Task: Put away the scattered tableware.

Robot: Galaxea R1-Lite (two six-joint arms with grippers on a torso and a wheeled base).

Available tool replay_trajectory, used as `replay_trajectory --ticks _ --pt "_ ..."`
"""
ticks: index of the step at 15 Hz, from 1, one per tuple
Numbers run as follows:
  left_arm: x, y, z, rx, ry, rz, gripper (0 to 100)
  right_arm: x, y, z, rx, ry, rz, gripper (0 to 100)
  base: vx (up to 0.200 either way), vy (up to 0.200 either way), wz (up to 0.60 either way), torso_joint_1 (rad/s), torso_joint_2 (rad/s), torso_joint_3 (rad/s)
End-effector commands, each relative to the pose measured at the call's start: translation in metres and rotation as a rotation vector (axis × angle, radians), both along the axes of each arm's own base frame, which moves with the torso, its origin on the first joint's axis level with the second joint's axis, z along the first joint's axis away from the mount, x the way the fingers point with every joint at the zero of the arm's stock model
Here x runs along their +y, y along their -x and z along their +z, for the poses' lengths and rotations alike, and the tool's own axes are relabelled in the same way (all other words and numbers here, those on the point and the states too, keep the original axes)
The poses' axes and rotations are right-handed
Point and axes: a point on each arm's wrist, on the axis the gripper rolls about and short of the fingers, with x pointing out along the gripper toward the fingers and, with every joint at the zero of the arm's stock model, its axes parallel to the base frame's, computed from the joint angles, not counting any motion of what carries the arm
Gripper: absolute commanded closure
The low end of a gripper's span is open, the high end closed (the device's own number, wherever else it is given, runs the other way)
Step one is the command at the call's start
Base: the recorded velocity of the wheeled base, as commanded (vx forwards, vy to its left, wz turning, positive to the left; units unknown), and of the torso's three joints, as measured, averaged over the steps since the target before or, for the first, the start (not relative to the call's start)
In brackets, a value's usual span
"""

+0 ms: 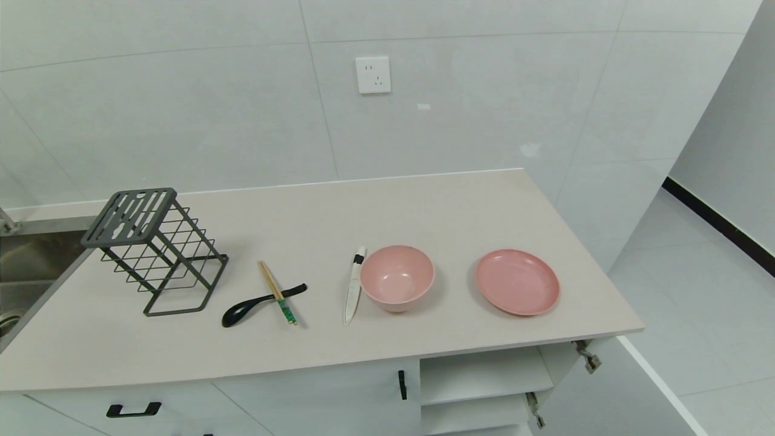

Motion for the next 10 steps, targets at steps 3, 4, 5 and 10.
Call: replay_trajectory --ticks 3,4,5,10 --pt "0.0000 -0.0001 -0.0001 0.002 -0.003 0.000 0 0.0001 0.0000 0.0000 0.000 0.003 0.001 0 0.133 0.000 0.00 0.002 0.00 0.005" --pt "0.0000 -0.0001 -0.0001 0.002 -0.003 0.000 0 0.0001 0.0000 0.0000 0.000 0.008 0.001 0 0.000 0.000 0.00 0.000 0.00 0.000" --pt "0.0000 -0.0001 -0.0001 0.002 -0.004 0.000 0 0.0001 -0.0001 0.0000 0.002 0.035 0.001 0 0.000 0.000 0.00 0.000 0.00 0.000" --pt "0.0000 0.0000 0.0004 0.000 -0.009 0.000 0 0.0000 -0.0001 0.0000 0.002 0.034 0.000 0 0.000 0.000 0.00 0.000 0.00 0.000"
